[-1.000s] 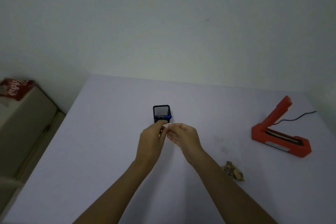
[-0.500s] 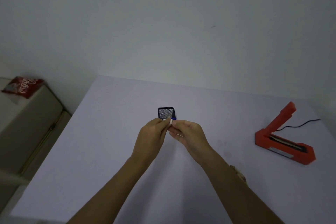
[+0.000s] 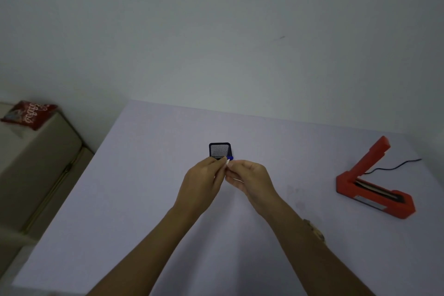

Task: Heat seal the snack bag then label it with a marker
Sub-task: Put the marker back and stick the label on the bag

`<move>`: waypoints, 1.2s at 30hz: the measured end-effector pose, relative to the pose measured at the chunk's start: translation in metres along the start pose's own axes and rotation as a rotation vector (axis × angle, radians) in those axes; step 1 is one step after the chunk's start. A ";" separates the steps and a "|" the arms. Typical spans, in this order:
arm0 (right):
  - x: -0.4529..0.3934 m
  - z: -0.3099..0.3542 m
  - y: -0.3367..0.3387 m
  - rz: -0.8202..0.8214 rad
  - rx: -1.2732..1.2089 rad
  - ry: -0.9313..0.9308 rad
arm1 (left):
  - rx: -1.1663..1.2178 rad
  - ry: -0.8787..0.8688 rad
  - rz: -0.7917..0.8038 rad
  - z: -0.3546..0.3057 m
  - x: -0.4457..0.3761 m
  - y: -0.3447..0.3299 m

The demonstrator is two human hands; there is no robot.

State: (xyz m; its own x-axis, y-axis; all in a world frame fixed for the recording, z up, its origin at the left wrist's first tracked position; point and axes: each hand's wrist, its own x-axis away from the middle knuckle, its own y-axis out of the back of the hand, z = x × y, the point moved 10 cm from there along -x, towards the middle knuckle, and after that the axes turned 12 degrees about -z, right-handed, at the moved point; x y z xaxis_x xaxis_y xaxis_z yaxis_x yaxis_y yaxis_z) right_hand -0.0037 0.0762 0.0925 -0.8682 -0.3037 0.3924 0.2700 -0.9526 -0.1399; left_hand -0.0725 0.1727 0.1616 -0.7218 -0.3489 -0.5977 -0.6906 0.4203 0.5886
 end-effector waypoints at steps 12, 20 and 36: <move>0.003 -0.022 0.019 -0.074 0.060 -0.107 | 0.404 1.022 -0.061 0.109 0.050 -0.036; 0.011 -0.036 0.064 -0.151 -0.003 -0.168 | 0.416 1.514 0.002 0.172 0.152 -0.098; 0.013 -0.047 0.137 -0.491 0.106 -0.088 | 0.485 0.640 0.066 0.019 0.075 -0.110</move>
State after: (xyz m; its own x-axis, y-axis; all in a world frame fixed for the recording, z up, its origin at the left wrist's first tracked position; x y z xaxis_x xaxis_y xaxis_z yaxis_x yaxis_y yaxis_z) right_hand 0.0022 -0.0576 0.0358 -0.8664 0.1846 0.4640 -0.1166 -0.9782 0.1716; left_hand -0.0495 0.1166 0.0417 -0.7479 -0.6614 -0.0555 -0.6552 0.7222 0.2216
